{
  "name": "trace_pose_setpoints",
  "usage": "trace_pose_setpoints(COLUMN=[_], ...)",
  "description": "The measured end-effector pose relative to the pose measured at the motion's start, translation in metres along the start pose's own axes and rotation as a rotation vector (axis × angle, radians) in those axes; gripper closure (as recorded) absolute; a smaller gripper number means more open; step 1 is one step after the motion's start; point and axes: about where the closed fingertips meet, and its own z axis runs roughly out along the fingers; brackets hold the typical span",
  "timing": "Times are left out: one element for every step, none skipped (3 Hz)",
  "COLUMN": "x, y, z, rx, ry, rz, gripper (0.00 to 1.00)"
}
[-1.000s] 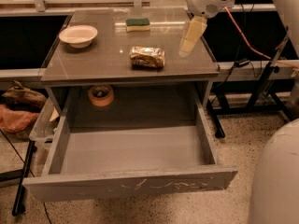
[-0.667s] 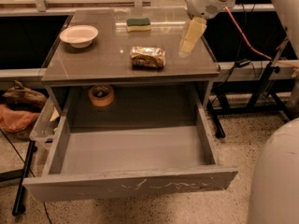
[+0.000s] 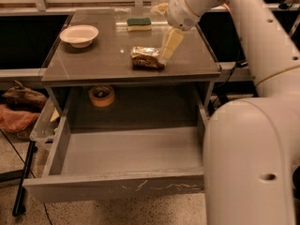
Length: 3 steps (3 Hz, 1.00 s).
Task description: Place orange can into top drawer
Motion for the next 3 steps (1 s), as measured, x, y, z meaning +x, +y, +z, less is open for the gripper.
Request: trace_pose_setpoints(x=[-0.008, -0.012, -0.011], y=[-0.005, -0.003, -0.003], z=[0.037, 0.053, 0.055], rx=[-0.057, -0.091, -0.105], ry=[-0.128, -0.208, -0.208], rz=[0.019, 0.054, 0.100], gripper=[0.00, 0.00, 0.00])
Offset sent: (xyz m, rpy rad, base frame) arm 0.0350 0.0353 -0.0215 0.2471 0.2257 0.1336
